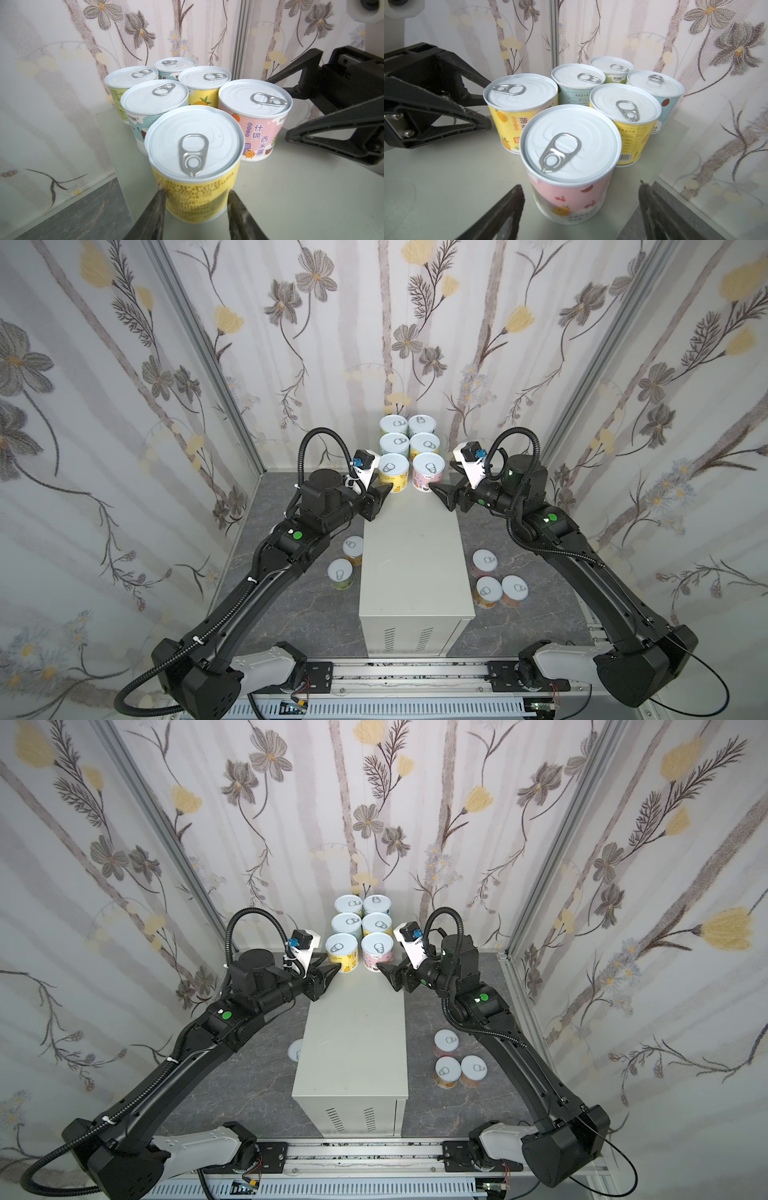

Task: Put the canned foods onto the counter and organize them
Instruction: 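Hold the yellow can with the left gripper while the right gripper braces the pink can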

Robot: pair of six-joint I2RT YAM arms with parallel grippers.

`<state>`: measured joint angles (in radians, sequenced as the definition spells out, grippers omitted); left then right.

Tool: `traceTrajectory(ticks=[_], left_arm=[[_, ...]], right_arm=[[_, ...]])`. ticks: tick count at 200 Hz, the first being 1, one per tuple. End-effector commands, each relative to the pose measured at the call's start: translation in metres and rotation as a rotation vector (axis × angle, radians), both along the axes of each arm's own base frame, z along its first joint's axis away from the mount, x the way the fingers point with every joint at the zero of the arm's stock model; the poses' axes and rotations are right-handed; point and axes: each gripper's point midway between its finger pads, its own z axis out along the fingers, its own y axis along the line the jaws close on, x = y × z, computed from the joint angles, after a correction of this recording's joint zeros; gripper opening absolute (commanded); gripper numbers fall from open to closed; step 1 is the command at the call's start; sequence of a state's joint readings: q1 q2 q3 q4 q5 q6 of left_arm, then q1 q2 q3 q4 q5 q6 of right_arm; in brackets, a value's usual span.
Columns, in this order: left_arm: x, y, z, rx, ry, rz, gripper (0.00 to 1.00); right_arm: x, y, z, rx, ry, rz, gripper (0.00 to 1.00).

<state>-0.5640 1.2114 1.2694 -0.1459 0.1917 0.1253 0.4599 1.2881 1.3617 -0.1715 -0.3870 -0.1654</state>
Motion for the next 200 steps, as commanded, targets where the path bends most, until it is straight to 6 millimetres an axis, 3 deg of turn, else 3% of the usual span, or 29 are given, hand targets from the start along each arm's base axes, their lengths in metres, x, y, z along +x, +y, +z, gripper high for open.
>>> traceTrajectory(ticks=[1,46,104,200], left_arm=[[0.000,-0.004,0.010,-0.013,-0.045,-0.019,0.46],[-0.001,-0.005,0.012,-0.014,-0.045,-0.030,0.46],[0.004,-0.008,0.006,0.003,-0.037,-0.031,0.46],[0.006,-0.008,0.001,0.024,-0.032,-0.026,0.47]], right_arm=[[0.000,0.000,0.011,0.023,-0.035,-0.002,0.85],[0.002,0.000,0.001,0.014,-0.021,-0.005,0.82],[0.003,0.002,0.000,0.016,-0.023,0.005,0.75],[0.008,0.006,-0.005,0.022,-0.006,0.016,0.72]])
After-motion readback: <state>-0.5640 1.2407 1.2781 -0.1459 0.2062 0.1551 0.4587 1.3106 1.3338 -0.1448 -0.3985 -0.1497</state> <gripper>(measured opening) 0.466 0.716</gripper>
